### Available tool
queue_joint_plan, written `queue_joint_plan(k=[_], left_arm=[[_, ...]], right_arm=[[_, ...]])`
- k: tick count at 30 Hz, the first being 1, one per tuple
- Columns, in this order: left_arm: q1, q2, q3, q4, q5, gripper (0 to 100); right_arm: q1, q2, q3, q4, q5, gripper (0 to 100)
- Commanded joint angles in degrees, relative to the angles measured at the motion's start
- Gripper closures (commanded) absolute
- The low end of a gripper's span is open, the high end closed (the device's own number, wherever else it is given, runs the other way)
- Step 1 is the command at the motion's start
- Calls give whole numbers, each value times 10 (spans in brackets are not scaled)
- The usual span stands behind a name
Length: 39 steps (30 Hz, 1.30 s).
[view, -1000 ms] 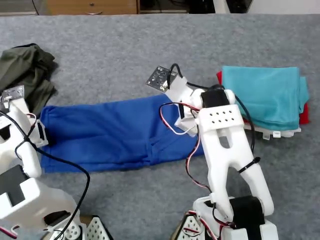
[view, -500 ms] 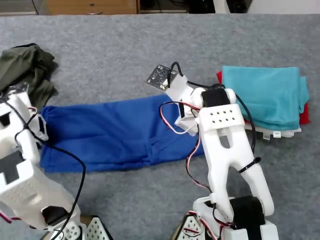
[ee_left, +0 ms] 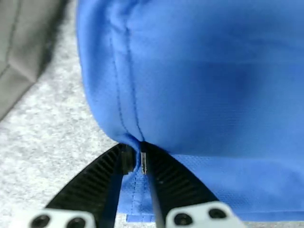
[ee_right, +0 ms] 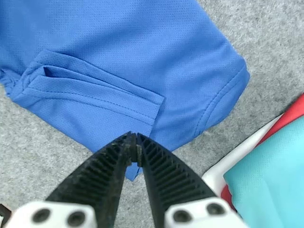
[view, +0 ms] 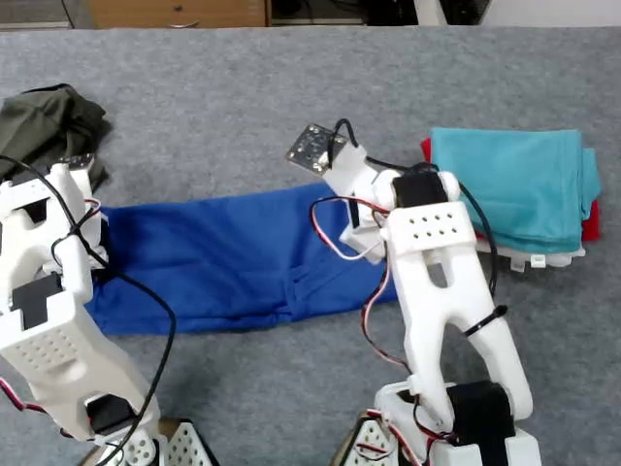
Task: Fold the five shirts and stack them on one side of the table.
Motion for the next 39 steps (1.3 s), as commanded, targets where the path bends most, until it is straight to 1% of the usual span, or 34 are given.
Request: queue_joint_plan(k=[1,4,7,10,13,17,23,28,31,34,37,39], left_arm=[[28,26,6,11,0,982],[54,4,11,5,15,982],[99,-49,33,-12,33,982],[164,-135,64,-15,47,982],[231,-228,87,-13,79,982],[315,-313,100,-11,117,981],[397,-324,55,-11,193,981],[485,-324,0,-11,218,981],[544,-324,-26,-15,244,981],[598,-323,-40,-38,255,981],[638,-321,-42,-70,255,981],[649,-309,-46,-91,264,981]], right_arm=[[6,-23,-28,-1,-7,996],[6,-23,-28,-1,-7,996],[7,-23,-28,-1,-7,996],[7,-23,-29,0,-7,996],[7,-29,-30,1,-7,996],[22,-71,-34,0,-7,996],[73,-138,-29,-4,-7,996],[132,-157,-22,-4,-3,996],[161,-159,7,-34,-3,996],[191,-159,45,-107,-7,996],[206,-159,86,-193,-52,996],[218,-159,109,-250,-84,996]])
